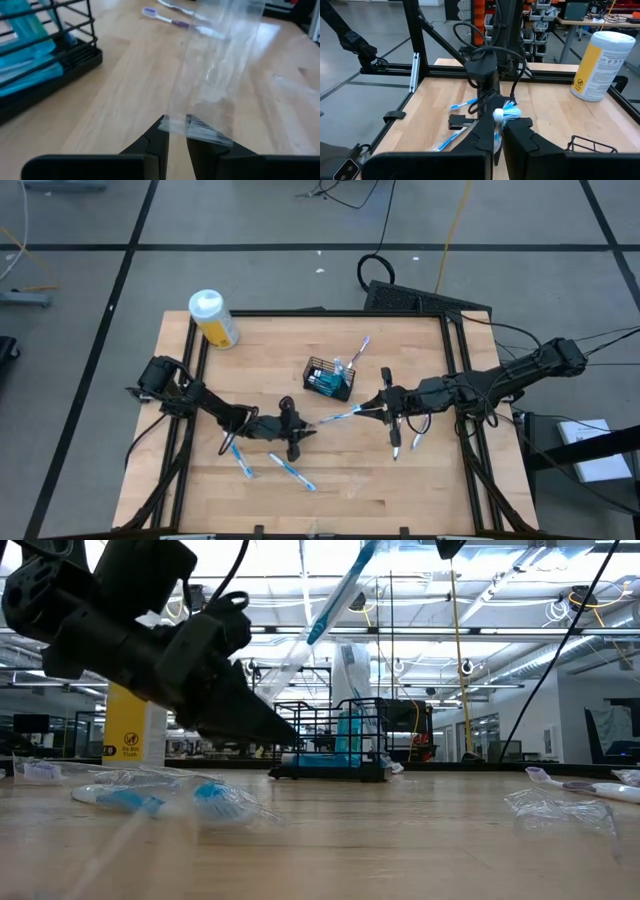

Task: Pick & Place toothbrushing station
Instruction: Put the blue toothbrush into the wire organizer

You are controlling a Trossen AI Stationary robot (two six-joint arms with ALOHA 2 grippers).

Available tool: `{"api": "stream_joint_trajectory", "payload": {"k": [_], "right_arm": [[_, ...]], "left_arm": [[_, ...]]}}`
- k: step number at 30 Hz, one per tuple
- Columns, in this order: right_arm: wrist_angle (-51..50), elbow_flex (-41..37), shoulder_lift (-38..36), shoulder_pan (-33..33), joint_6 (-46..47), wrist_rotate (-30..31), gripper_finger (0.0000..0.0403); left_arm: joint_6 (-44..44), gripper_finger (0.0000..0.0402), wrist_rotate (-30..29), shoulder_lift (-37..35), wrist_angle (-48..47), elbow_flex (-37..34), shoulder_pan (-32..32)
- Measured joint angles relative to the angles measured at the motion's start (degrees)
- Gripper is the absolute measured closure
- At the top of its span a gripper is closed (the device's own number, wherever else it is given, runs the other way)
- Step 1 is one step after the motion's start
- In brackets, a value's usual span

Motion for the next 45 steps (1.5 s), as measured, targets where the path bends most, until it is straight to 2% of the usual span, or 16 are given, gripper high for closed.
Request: {"api": "stream_joint_trajectory", "payload": {"k": [26,38,42,45], "right_arm": [[1.65,-0.02,3.34,-0.26,0.02,-3.02,0.0395],[2.70,0.04,4.29,-0.37,0.09,-3.19,0.0395],[3.69,0.14,4.21,-1.27,0.38,-7.20,0.0395],[4.15,0.15,4.17,-1.42,0.42,-6.60,0.0395]], "left_arm": [[6.04,0.0335,4.54,0.02,-1.42,7.68,0.00],[6.56,0.0335,5.08,0.11,-1.11,8.30,-0.02],[7.42,0.0335,7.24,0.20,-1.34,9.96,-0.04],[8.39,0.0335,8.12,0.20,-2.95,11.82,-0.07]]}}
